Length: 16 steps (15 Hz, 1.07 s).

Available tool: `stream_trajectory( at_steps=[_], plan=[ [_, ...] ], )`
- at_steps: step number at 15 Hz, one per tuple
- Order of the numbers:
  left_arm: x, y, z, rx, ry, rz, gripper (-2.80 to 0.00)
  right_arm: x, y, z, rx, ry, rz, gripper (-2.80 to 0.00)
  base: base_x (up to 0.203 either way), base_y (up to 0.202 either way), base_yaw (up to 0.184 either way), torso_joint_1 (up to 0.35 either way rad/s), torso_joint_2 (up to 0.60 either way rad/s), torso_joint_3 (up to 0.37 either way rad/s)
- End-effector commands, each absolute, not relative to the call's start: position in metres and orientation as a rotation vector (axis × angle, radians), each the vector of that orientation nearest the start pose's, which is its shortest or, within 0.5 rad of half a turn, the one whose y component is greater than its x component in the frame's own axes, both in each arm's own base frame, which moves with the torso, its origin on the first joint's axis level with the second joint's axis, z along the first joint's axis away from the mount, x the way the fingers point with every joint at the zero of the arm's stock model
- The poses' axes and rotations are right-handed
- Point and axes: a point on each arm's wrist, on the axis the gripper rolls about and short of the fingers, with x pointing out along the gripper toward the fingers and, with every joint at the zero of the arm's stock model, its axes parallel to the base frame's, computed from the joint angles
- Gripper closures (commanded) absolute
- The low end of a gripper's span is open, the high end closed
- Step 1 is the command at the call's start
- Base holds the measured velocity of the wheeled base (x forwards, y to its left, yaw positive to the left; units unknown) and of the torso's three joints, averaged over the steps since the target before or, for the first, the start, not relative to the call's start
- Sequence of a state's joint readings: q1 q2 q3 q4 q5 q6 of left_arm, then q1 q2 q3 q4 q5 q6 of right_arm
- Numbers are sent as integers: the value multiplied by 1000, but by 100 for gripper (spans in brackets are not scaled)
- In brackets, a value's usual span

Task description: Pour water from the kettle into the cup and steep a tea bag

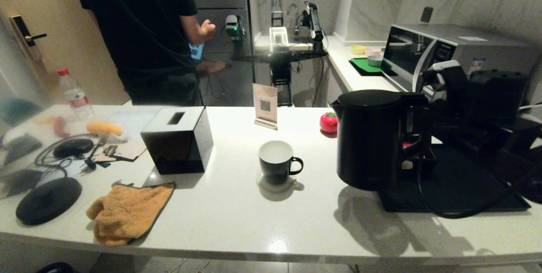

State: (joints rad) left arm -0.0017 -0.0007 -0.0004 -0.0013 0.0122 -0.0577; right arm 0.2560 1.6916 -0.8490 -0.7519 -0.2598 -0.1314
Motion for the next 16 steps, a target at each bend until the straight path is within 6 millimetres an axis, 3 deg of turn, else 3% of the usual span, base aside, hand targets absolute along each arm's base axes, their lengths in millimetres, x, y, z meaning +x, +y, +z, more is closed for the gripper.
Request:
stream_trajectory(
  at_steps=[1, 9, 16],
  plan=[
    [-23, 0, 76, -58, -3, 11, 0, 309, 81, 202, -182, 99, 20, 0, 0, 0, 0, 0, 0, 0],
    [-23, 0, 76, -58, -2, 11, 0, 337, 111, 207, -260, 62, 29, 0, 0, 0, 0, 0, 0, 0],
    [-23, 0, 76, -58, -2, 11, 0, 343, 123, 201, -371, 62, 61, 0, 0, 0, 0, 0, 0, 0]
  ],
)
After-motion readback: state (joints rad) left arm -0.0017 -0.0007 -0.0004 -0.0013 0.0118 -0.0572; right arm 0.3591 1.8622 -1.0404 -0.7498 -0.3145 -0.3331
